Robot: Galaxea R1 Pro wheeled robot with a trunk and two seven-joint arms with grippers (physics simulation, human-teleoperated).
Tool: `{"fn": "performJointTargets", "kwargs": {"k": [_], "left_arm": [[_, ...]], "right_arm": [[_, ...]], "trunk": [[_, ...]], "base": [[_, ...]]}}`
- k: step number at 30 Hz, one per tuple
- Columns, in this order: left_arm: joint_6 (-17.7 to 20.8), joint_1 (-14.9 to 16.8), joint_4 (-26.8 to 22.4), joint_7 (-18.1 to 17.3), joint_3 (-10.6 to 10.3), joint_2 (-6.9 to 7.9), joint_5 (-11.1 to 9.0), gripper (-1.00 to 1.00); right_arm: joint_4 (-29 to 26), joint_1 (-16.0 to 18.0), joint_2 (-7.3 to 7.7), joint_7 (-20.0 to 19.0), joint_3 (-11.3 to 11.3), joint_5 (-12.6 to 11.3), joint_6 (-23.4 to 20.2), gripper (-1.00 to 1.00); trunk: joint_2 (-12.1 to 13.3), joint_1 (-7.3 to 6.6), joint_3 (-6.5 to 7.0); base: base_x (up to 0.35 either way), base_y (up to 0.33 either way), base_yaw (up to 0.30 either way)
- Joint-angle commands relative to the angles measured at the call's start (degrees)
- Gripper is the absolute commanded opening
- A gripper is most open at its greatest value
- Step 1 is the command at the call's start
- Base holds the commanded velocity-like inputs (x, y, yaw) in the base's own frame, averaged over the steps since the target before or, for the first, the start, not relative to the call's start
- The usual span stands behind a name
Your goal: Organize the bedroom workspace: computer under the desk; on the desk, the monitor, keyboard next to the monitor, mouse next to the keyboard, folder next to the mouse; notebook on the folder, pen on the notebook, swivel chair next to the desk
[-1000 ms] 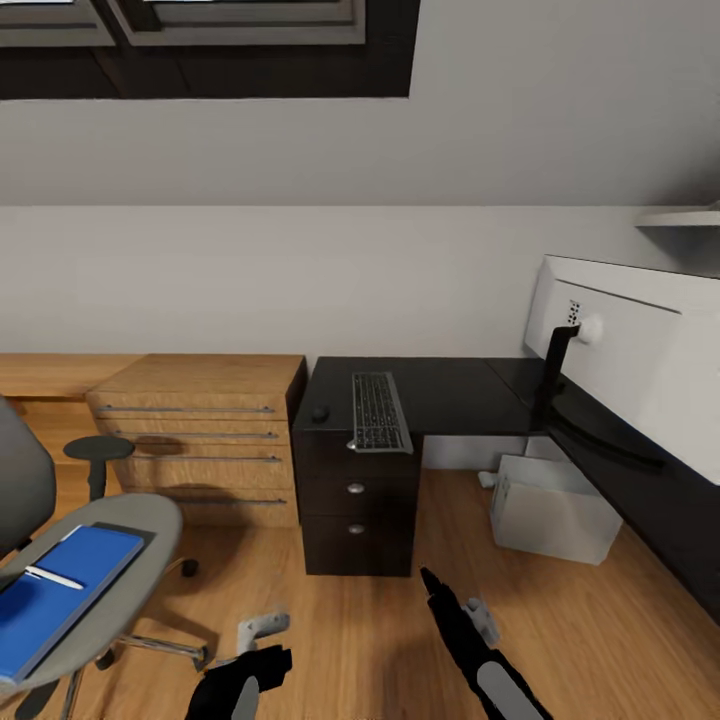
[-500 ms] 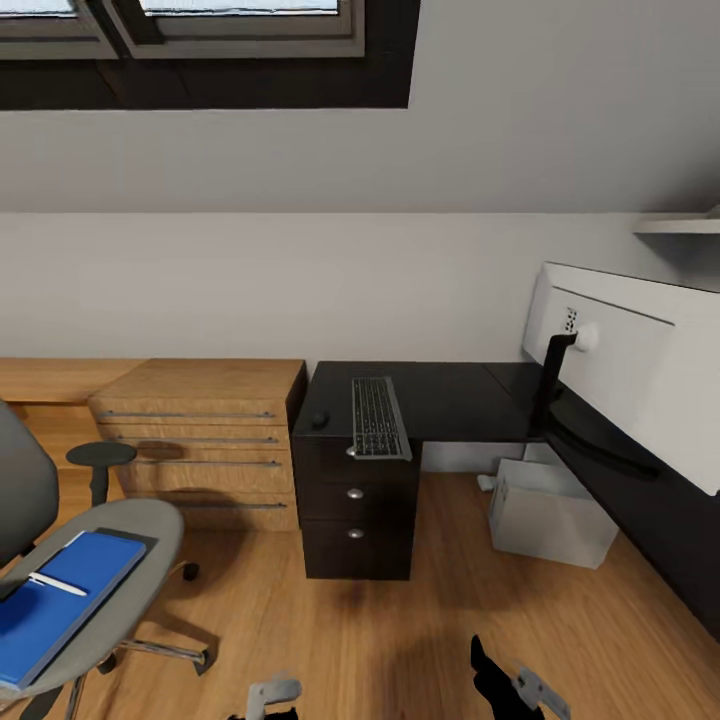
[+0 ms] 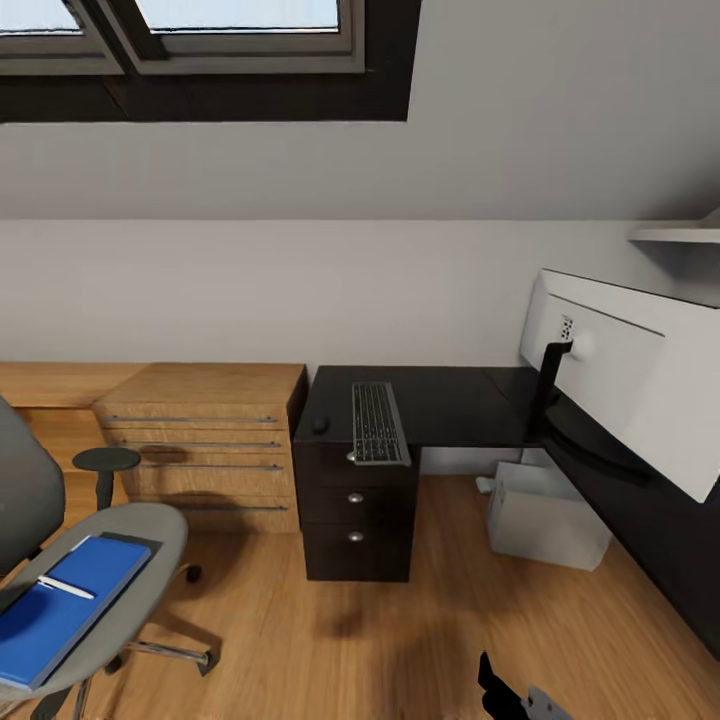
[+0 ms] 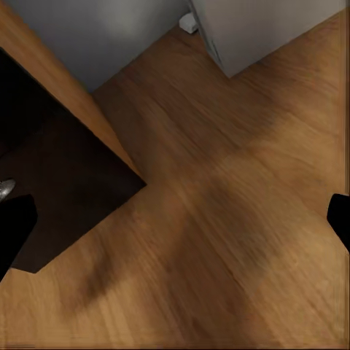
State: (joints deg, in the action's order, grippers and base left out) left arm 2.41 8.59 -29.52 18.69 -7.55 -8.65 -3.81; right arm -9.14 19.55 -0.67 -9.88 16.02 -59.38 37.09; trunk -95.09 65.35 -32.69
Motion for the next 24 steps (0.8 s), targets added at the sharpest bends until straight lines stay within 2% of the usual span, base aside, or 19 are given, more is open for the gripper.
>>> {"fn": "performJointTargets", "kwargs": {"k": [1,6,7,11,24], "left_arm": [[0.2,0.0,0.0,0.5,-0.4,0.33,-0.4,1.0],[0.2,0.0,-0.1,0.6,-0.4,0.58,-0.5,1.0],[-0.9,0.0,-0.2,0.9,-0.2,1.14,-0.6,1.0],[-3.6,0.0,-0.2,1.0,-0.2,1.27,-0.7,1.0],[-3.9,0.0,-0.2,1.0,-0.1,1.35,-0.8,1.0]], "right_arm": [[0.3,0.0,-0.33,-0.5,0.4,-0.6,0.3,1.0],[0.5,0.0,-1.17,-0.5,0.4,-0.6,0.9,1.0],[0.6,0.0,-1.43,-0.5,0.4,-0.6,1.1,1.0],[0.7,0.0,-1.54,-0.5,0.4,-0.6,1.1,1.0],[0.7,0.0,-1.81,-0.6,0.3,-0.8,1.2,1.0]], "trunk": [[0.4,-0.25,0.13],[2.4,-1.35,1.02],[2.8,-1.57,1.2],[4.4,-2.45,1.92],[9.6,-5.31,4.26]], "base": [[-0.302,0.0,0.0],[-0.32,0.0,0.0],[-0.338,0.0,0.0],[-0.341,0.0,0.0],[-0.343,0.0,0.052]]}}
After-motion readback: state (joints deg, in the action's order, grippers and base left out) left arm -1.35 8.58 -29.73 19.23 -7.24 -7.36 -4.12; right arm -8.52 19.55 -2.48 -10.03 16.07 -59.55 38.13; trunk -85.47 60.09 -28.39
